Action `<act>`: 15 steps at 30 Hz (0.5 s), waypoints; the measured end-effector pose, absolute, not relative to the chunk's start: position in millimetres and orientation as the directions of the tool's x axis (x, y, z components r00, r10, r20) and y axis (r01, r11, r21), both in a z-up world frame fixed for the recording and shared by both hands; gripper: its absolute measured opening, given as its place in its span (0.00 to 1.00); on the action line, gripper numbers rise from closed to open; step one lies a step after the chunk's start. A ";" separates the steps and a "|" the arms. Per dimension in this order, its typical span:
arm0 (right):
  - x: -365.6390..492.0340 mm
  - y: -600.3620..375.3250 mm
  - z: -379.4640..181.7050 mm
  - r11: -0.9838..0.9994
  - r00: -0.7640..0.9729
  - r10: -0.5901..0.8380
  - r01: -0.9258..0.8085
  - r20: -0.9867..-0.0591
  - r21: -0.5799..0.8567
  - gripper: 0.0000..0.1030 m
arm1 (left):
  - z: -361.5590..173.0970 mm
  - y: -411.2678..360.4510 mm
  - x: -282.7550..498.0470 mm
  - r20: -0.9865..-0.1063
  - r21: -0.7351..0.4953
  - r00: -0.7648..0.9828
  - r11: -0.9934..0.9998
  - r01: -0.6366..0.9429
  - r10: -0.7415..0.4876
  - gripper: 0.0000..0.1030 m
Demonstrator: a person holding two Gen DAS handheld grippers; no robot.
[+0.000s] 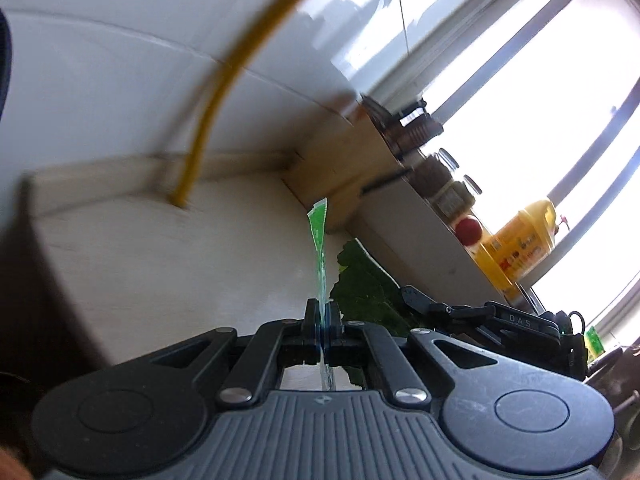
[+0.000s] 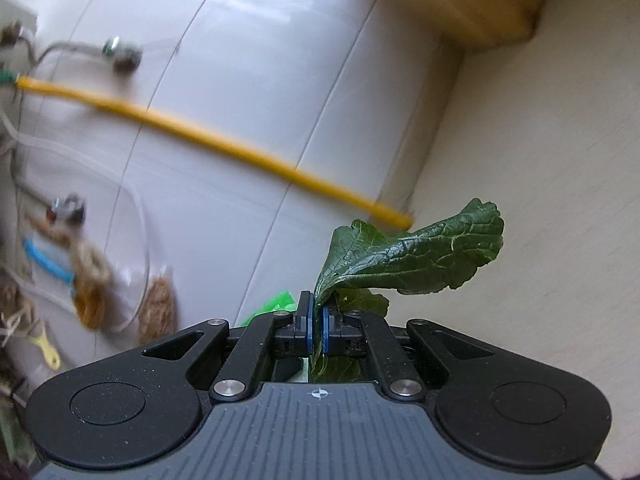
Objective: Collect trash
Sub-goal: 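Lift the green wrapper with left tool while right carries the leafy green to the bin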
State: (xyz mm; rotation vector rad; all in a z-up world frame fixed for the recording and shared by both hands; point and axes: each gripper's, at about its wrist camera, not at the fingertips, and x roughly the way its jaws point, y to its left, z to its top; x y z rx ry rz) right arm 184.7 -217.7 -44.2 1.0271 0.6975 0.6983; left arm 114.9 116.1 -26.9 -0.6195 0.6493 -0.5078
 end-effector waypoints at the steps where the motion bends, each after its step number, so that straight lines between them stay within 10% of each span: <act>1: 183.8 -207.4 -42.9 0.348 0.574 0.799 -0.194 -0.182 0.917 0.06 | -25.1 126.1 107.7 -0.394 -0.664 0.703 0.712 0.228 -0.592 0.01; 15: 184.0 -87.9 -15.9 0.270 0.358 0.922 -0.324 -0.147 0.906 0.06 | -12.8 226.7 20.8 -0.364 -0.645 0.838 0.759 0.089 -0.407 0.01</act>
